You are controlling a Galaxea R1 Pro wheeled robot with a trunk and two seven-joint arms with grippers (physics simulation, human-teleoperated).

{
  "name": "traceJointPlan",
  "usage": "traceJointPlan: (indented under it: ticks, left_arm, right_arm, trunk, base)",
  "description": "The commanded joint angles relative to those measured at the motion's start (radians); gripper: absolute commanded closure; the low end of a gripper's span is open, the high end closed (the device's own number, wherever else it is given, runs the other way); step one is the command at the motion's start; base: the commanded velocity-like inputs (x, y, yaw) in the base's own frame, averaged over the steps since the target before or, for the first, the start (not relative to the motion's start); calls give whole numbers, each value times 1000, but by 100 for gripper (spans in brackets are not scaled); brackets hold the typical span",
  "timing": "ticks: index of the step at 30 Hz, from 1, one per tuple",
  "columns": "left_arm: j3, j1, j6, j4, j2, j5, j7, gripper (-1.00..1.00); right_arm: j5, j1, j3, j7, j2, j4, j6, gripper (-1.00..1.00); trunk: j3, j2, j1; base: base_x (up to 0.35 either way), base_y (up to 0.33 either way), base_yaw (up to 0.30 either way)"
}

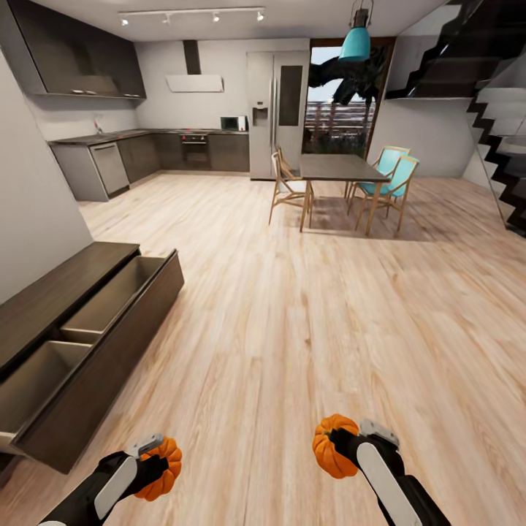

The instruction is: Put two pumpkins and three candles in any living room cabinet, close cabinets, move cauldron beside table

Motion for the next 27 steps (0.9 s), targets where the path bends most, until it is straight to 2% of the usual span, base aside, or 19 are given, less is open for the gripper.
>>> traceJointPlan:
  ticks: [1, 6, 16, 27]
  left_arm:
    - [0, 0, -1, 0, 0, -4, 2, 100]
    - [0, 0, -1, 0, 0, -4, 2, 100]
    - [-1, 0, -2, 0, 0, -4, 2, 100]
    - [-2, 0, -2, 0, -1, -4, 2, 100]
  right_arm:
    - [0, 2, 0, 0, -1, -20, 0, 100]
    - [-2, 12, 0, 0, -1, -63, 0, 100]
    - [-9, 13, -1, 0, -10, -66, 2, 100]
    - [-10, 13, -1, 1, -11, -64, 0, 100]
  trunk:
    - [0, 0, 0]
    - [4, 0, 0]
    - [19, 0, 0]
    - [20, 0, 0]
  base:
    - [331, -102, 0]
    - [331, -102, -33]
    - [331, -102, -52]
    - [331, -102, -1]
